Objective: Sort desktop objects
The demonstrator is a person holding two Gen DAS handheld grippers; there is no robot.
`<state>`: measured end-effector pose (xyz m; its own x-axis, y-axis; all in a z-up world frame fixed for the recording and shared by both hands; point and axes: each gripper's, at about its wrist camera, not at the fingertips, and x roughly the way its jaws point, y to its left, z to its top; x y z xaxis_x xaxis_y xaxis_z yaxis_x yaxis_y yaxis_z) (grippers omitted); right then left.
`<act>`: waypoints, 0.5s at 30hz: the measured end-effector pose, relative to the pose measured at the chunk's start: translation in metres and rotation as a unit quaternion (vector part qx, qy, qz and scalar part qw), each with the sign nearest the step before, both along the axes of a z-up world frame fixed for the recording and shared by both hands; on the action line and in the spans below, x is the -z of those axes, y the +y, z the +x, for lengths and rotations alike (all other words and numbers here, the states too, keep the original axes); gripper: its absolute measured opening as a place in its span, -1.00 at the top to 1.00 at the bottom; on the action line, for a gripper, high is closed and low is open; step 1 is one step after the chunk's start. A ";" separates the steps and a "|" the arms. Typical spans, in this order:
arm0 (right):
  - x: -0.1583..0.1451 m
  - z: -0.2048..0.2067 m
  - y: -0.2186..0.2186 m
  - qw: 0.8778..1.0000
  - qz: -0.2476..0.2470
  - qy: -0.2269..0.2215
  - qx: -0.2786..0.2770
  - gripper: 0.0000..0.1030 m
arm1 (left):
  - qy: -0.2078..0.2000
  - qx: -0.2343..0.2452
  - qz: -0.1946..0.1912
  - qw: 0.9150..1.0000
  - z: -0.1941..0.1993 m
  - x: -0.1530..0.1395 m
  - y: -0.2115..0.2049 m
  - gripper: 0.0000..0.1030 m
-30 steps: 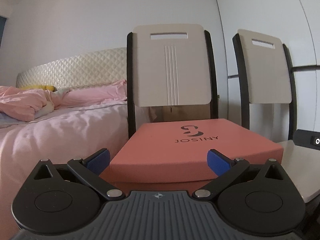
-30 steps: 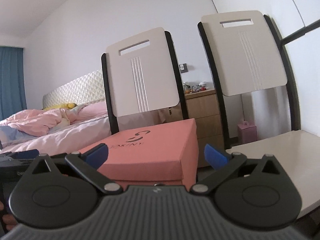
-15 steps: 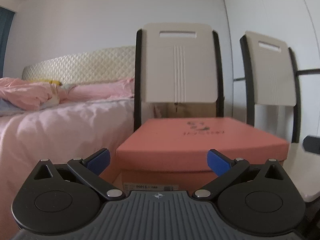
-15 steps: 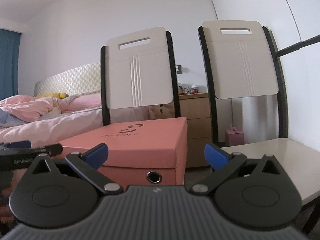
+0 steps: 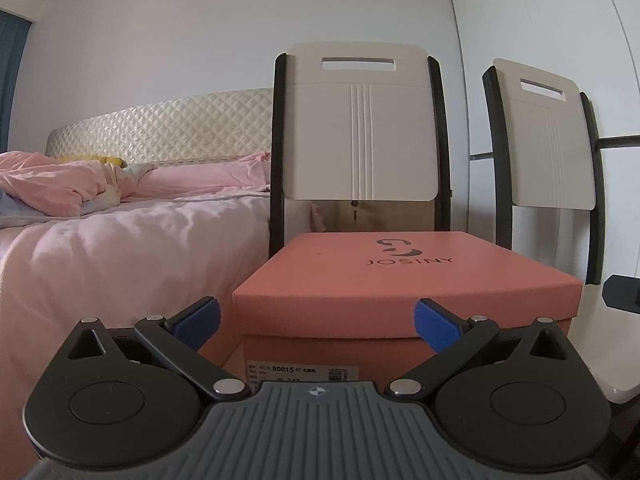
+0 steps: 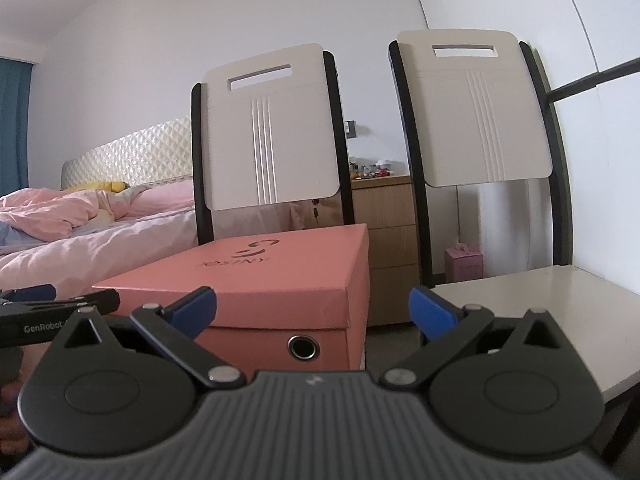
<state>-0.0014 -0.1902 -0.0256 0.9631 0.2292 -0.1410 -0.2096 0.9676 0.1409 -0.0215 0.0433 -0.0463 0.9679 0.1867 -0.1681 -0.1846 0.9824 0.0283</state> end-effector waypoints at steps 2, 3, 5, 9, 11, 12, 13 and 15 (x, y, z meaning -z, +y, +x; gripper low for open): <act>0.000 0.001 0.001 1.000 -0.006 0.004 0.005 -1.00 | 0.000 0.000 -0.001 1.000 0.000 0.000 0.000 -1.00; 0.000 0.002 0.002 1.000 -0.010 0.006 0.011 -1.00 | 0.000 0.000 0.000 1.000 0.000 0.000 0.000 -1.00; 0.001 0.003 0.003 1.000 -0.018 0.012 0.022 -1.00 | 0.000 0.000 0.001 1.000 -0.001 0.000 -0.001 -1.00; 0.004 0.005 0.001 0.999 -0.023 0.025 0.040 -1.00 | 0.004 0.000 0.002 1.000 0.000 0.001 -0.001 -1.00; 0.005 0.005 0.001 0.998 -0.026 0.028 0.045 -1.00 | 0.005 -0.001 0.002 1.000 0.000 0.001 -0.002 -1.00; 0.005 0.004 0.001 0.998 -0.028 0.028 0.046 -1.00 | 0.005 -0.001 0.002 1.000 0.000 0.001 -0.002 -1.00; 0.006 0.004 0.001 0.998 -0.030 0.028 0.047 -1.00 | 0.006 -0.001 0.002 1.000 0.000 0.001 -0.002 -1.00; 0.006 0.003 0.000 0.998 -0.033 0.030 0.048 -1.00 | 0.008 -0.001 0.004 1.000 0.001 0.002 -0.003 -1.00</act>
<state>0.0014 -0.1904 -0.0316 0.9697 0.1244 -0.2103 -0.1086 0.9904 0.0855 -0.0209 0.0403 -0.0479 0.9647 0.1899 -0.1825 -0.1858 0.9818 0.0392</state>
